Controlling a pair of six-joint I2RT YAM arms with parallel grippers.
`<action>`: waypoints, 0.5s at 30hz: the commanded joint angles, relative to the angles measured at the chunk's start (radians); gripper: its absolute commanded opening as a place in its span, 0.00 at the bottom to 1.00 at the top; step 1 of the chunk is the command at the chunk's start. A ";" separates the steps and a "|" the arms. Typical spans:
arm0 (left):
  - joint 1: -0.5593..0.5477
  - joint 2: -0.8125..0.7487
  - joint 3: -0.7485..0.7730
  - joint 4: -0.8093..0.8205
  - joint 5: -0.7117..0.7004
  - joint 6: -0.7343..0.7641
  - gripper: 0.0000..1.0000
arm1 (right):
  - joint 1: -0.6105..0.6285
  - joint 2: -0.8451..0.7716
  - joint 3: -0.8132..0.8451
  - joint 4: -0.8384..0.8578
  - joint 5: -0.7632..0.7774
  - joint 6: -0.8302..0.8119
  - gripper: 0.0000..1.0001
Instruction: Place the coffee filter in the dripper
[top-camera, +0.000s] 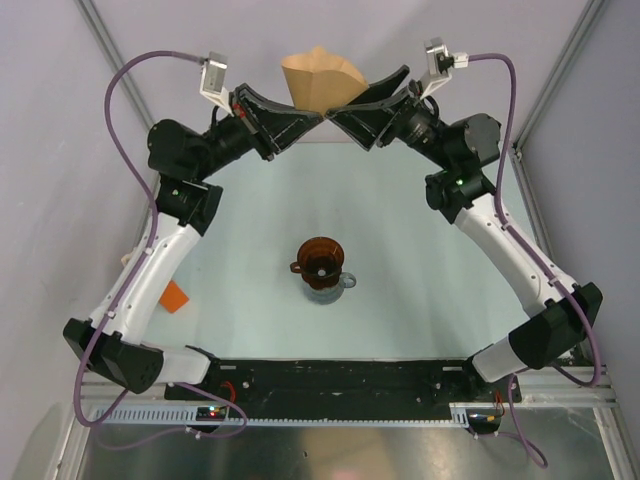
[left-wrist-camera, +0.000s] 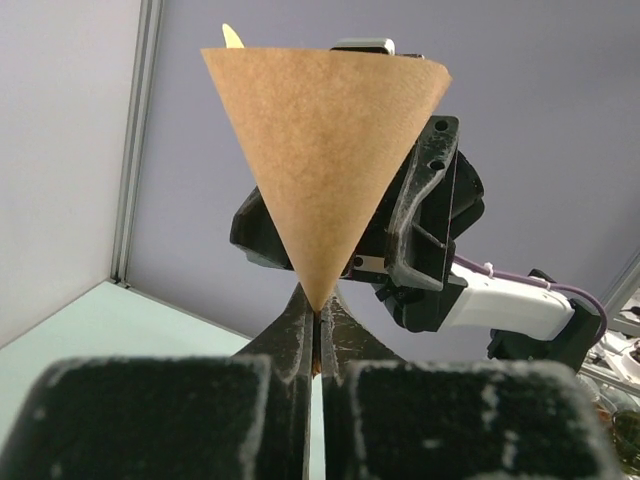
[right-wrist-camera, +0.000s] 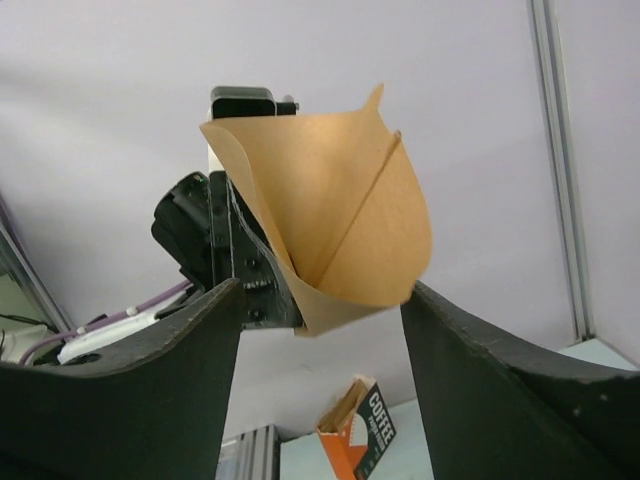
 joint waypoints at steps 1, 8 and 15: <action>0.001 -0.019 -0.005 0.060 -0.012 -0.028 0.00 | 0.025 0.015 0.069 0.057 0.060 -0.014 0.65; 0.001 -0.015 -0.006 0.063 -0.011 -0.021 0.00 | 0.032 0.024 0.072 0.041 0.076 -0.038 0.32; 0.003 -0.012 -0.009 0.069 -0.009 -0.024 0.00 | 0.007 0.028 0.077 0.062 0.053 -0.008 0.03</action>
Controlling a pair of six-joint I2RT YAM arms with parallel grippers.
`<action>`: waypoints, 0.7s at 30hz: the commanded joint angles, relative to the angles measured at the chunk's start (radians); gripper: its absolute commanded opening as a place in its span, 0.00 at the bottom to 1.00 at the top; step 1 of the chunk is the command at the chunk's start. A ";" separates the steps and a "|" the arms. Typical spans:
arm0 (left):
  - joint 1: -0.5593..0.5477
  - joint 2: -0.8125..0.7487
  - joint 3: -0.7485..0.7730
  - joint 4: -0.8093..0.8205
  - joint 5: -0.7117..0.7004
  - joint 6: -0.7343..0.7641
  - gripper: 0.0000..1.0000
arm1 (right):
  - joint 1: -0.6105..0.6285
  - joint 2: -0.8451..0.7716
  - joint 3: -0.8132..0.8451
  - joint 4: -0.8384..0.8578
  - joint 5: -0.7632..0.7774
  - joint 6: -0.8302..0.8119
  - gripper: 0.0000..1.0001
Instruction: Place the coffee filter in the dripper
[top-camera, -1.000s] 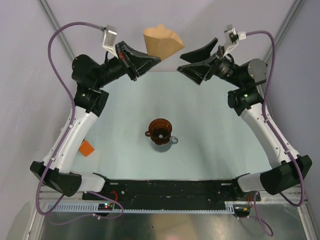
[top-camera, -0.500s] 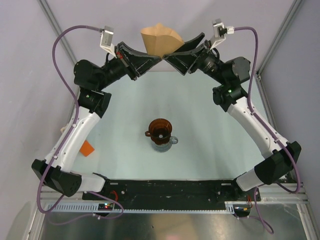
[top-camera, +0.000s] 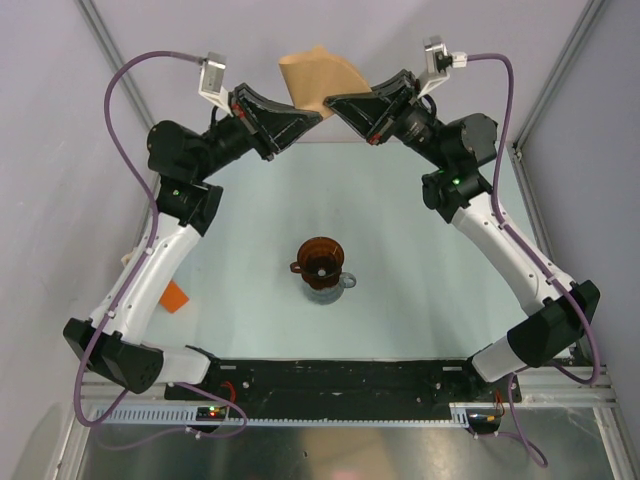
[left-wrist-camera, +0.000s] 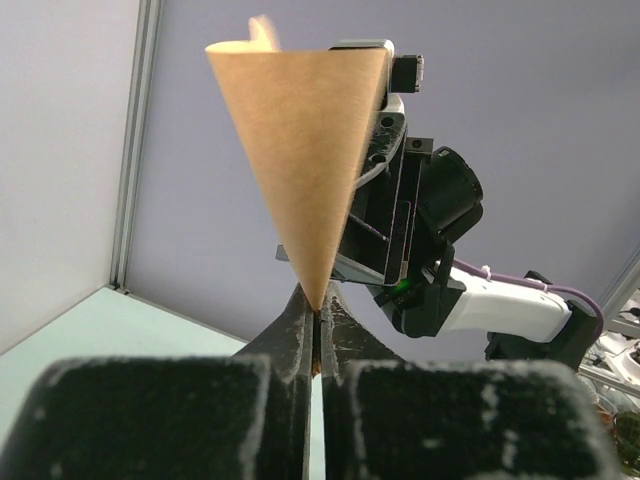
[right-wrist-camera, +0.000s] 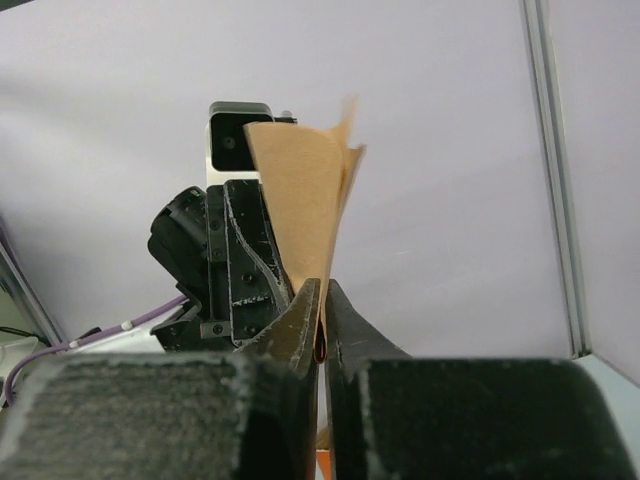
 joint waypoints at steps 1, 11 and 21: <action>0.004 -0.012 -0.004 0.045 -0.007 -0.016 0.00 | -0.022 0.007 0.051 0.057 -0.002 0.019 0.02; 0.007 -0.003 0.003 0.046 0.003 0.018 0.34 | -0.052 -0.002 0.050 0.074 -0.042 0.026 0.00; 0.008 0.019 0.052 0.019 0.013 0.043 0.55 | -0.051 -0.012 0.020 0.061 -0.142 0.055 0.00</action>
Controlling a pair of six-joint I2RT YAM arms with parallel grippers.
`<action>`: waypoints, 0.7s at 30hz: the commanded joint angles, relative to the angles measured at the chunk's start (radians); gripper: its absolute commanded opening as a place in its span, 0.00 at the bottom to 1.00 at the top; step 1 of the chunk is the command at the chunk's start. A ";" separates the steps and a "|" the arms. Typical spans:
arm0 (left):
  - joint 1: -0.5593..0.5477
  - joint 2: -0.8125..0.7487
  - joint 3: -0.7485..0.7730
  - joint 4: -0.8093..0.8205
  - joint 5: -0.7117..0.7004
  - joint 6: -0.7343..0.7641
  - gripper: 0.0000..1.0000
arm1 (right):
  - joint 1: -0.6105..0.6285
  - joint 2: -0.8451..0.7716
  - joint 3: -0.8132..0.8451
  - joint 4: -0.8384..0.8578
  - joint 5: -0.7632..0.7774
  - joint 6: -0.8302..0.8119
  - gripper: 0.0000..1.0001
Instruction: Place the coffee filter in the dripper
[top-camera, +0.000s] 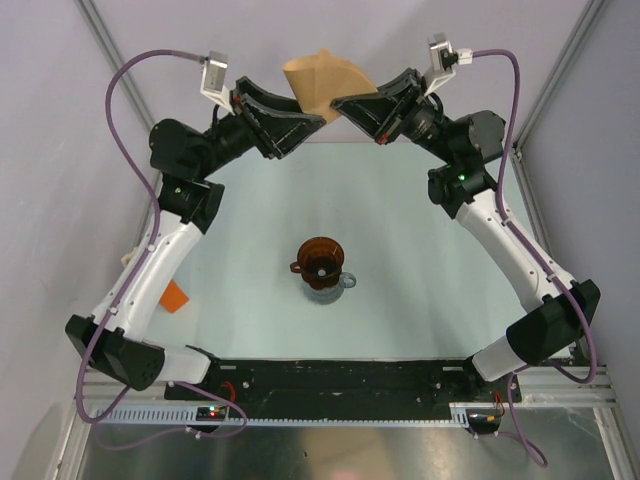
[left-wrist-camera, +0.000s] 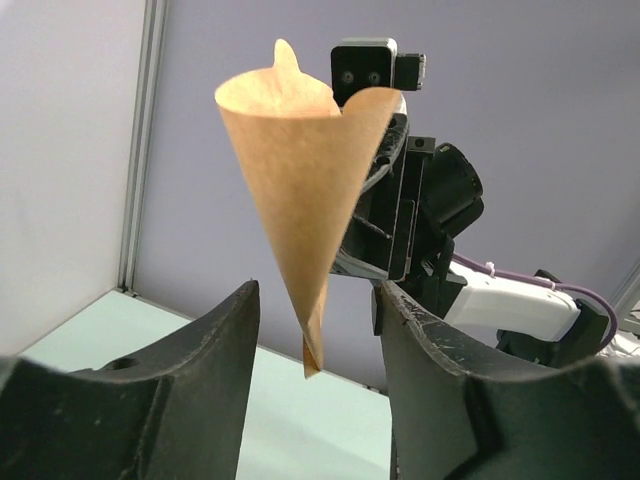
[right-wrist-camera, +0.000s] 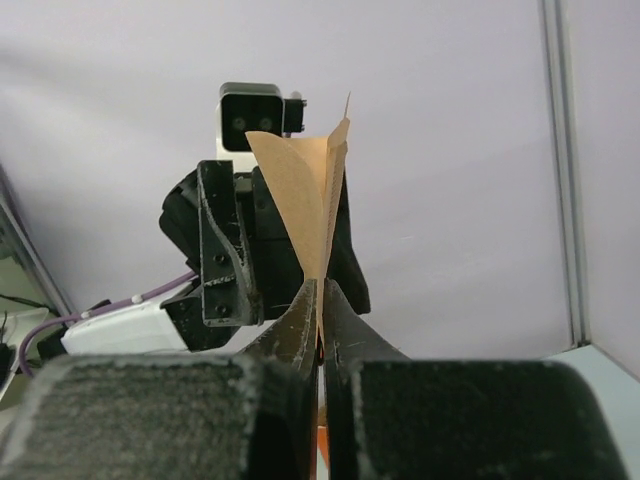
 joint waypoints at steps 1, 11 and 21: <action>0.007 0.007 0.052 0.004 0.012 0.027 0.56 | 0.003 -0.021 0.015 0.033 -0.058 0.024 0.00; 0.026 0.030 0.072 0.026 0.046 -0.053 0.20 | -0.010 0.003 0.031 0.020 -0.109 0.107 0.00; 0.028 0.039 0.049 0.121 0.024 -0.156 0.00 | -0.032 0.042 0.063 -0.011 -0.126 0.152 0.30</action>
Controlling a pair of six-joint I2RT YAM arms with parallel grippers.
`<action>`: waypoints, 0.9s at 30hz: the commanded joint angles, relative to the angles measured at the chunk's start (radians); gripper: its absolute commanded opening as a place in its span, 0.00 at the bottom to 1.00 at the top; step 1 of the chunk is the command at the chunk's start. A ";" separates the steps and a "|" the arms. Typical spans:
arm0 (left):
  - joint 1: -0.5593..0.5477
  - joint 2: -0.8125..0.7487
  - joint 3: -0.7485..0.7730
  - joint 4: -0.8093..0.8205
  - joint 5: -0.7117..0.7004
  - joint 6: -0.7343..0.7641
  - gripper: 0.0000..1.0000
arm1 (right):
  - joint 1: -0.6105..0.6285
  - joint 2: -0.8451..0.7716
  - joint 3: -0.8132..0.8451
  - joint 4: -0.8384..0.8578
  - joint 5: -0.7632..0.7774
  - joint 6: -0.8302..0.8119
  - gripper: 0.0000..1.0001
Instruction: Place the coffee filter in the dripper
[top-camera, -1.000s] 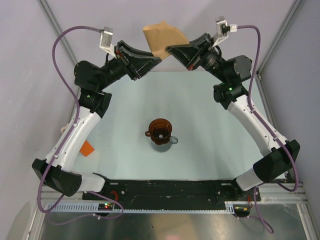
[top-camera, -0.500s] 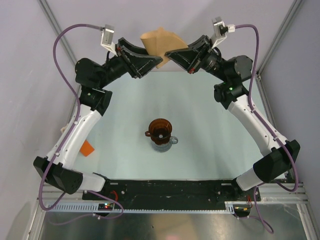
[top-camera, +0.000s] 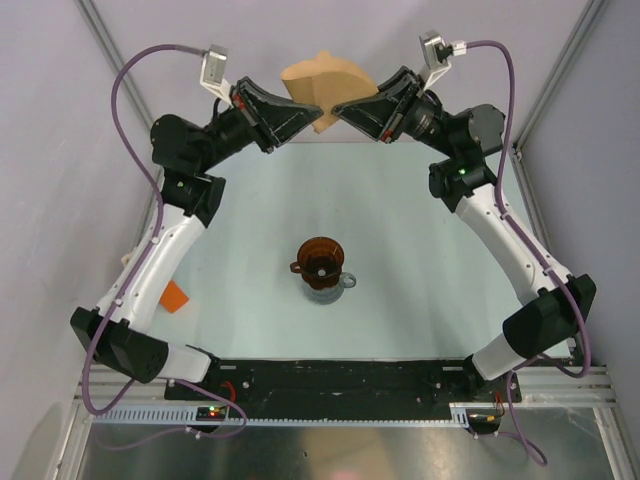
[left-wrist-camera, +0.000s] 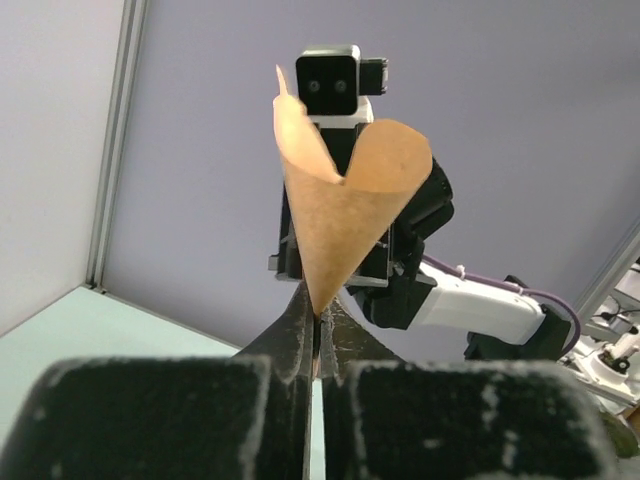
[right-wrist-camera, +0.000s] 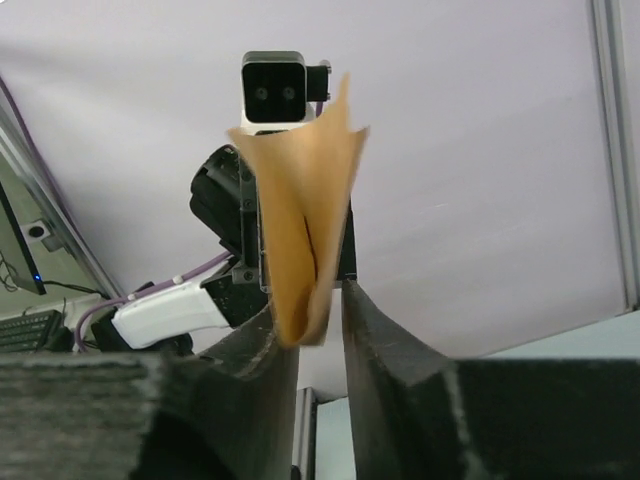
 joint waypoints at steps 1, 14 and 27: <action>0.005 -0.001 0.016 0.092 -0.022 -0.076 0.00 | -0.010 0.007 0.029 -0.008 -0.018 0.018 0.38; -0.001 0.002 -0.026 0.101 -0.069 -0.091 0.00 | 0.015 0.005 0.010 0.018 -0.008 -0.002 0.47; 0.005 -0.030 -0.026 -0.003 -0.088 0.038 0.63 | 0.000 0.029 0.036 0.011 -0.044 0.033 0.00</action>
